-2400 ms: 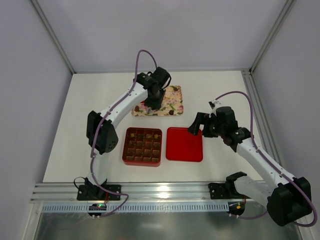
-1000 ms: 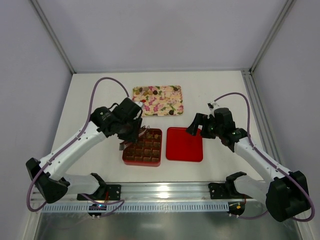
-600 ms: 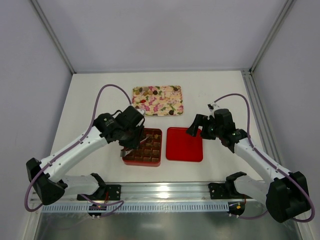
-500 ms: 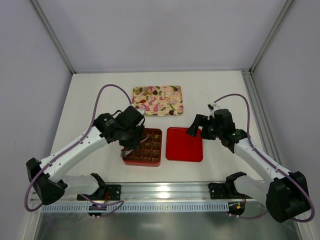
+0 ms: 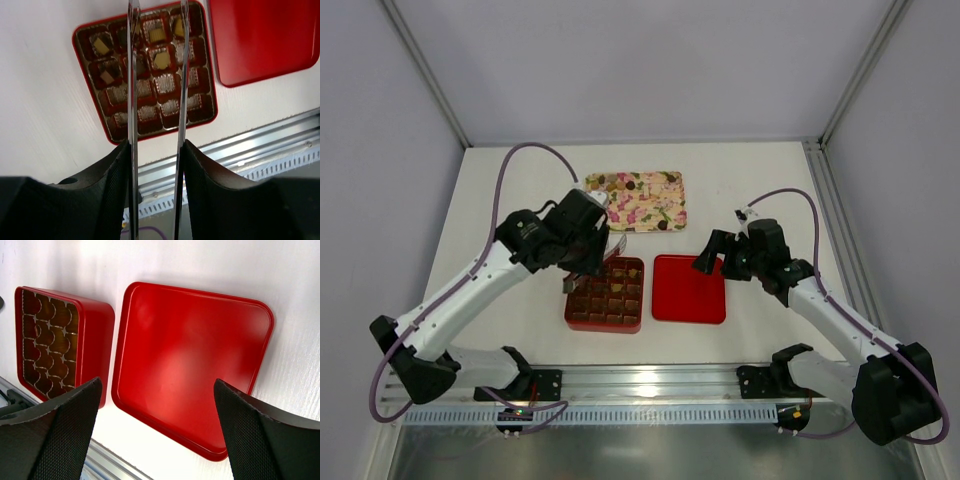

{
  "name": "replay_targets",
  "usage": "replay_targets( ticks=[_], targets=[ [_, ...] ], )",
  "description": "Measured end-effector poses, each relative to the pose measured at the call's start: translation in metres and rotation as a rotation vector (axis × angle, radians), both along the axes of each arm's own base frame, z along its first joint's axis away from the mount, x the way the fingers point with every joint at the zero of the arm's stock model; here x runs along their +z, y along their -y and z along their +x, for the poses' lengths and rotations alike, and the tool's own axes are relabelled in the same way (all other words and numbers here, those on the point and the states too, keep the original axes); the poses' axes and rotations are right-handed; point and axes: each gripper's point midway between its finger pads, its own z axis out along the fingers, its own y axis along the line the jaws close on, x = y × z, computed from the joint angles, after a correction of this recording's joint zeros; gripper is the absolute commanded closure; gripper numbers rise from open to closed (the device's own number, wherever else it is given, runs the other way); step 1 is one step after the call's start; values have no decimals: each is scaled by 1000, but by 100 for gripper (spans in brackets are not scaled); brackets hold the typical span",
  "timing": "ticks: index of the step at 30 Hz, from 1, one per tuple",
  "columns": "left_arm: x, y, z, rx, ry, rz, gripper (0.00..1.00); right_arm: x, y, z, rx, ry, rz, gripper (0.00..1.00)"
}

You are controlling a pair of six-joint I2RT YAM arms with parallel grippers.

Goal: Pack the chocolate

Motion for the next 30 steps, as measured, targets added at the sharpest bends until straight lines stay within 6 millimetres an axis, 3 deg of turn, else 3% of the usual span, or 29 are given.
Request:
replay_targets(
  ticks=[5,10,15,21,30],
  targets=[
    [15,-2,37,53,40,12,55,0,-1,0,4,-1,2,8],
    [10,-7,77,91,33,64,55,-2,-2,-1,14,-11,4,8],
    [-10,-19,113,126,-2,123,56,-5,-4,0,27,-24,3,8],
    [-41,-27,143,141,-56,180,57,-3,-7,3,44,-19,1,8],
    [-69,-21,169,139,-86,213,58,-3,-8,4,58,-21,-3,8]
  ],
)
